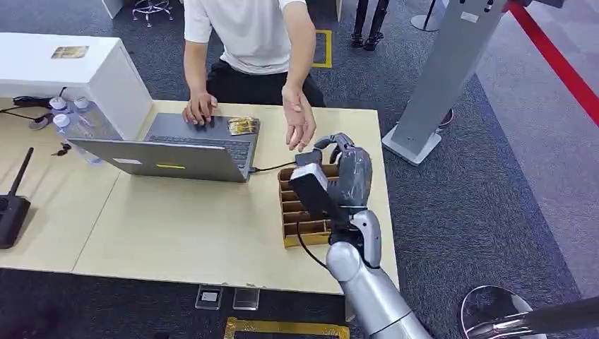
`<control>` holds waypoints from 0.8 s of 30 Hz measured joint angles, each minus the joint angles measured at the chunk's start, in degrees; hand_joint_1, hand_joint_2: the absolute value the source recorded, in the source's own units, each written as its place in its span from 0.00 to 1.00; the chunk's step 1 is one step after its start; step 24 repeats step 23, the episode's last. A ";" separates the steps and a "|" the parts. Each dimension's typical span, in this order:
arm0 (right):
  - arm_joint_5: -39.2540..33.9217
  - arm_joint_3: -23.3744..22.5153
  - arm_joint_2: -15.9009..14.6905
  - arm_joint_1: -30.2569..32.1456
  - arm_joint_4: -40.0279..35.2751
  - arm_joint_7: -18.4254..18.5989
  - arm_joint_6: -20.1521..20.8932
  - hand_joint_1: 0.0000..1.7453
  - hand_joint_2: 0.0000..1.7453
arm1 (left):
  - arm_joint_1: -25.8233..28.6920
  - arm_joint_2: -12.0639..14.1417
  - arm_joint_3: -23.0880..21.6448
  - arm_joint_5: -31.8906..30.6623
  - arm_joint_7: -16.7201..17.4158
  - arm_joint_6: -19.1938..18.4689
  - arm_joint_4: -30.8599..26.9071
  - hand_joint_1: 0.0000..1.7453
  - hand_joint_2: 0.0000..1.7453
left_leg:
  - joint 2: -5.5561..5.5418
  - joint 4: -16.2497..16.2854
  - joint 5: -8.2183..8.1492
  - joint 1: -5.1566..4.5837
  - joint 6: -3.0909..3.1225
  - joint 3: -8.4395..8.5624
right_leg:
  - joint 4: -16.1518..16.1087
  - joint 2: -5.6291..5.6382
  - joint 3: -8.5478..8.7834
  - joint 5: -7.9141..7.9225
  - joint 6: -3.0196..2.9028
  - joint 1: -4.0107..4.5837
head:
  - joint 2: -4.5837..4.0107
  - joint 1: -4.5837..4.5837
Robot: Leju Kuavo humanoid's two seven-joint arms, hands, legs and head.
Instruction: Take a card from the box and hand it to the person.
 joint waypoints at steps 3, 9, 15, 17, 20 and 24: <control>2.55 0.07 0.50 -5.62 5.62 6.45 0.07 0.96 1.00 | -0.35 0.00 -0.35 -0.52 -0.20 -0.24 0.00 0.00 1.00 | -0.01 0.00 0.01 0.00 -0.01 -0.01 | 0.02 -0.01 -0.01 0.00 0.00 0.00 | 0.00 0.00; 3.05 1.20 1.97 -15.97 18.39 14.20 1.27 0.96 1.00 | -1.16 -0.04 -1.22 -0.85 -0.20 -0.24 0.00 0.00 1.00 | -0.03 0.00 0.02 0.00 -0.01 -0.02 | 0.06 -0.02 -0.01 0.00 0.00 0.00 | 0.00 -0.06; 3.10 3.26 2.73 -21.57 26.93 17.94 2.93 0.96 1.00 | -1.13 -0.04 -1.73 -0.17 -0.09 -0.13 0.00 0.00 1.00 | -0.03 0.00 0.01 0.00 -0.01 -0.05 | 0.06 -0.03 -0.04 -0.01 0.00 0.00 | 0.00 0.04; 3.62 4.05 2.93 -22.69 28.83 18.92 3.78 0.96 1.00 | -1.01 -0.04 -1.77 -0.06 0.09 -0.13 0.00 0.00 1.00 | -0.03 0.00 0.01 0.00 -0.01 -0.05 | 0.05 -0.03 -0.04 -0.01 0.00 0.00 | 0.00 0.02; 3.60 5.33 3.15 -23.78 31.10 19.42 4.35 0.00 1.00 | -0.81 -0.04 -1.79 0.35 0.09 -0.15 0.00 0.00 1.00 | -0.02 0.00 0.01 0.00 -0.01 -0.05 | 0.05 -0.03 -0.05 -0.01 0.00 0.00 | 0.00 -0.02; 2.58 6.53 3.37 -24.51 32.69 19.38 4.74 0.00 1.00 | -0.71 -0.04 -1.86 0.37 0.26 -1.48 0.00 0.00 1.00 | -0.02 0.00 0.01 0.00 -0.01 -0.03 | 0.06 -0.03 -0.04 -0.01 0.00 0.00 | 0.00 -0.04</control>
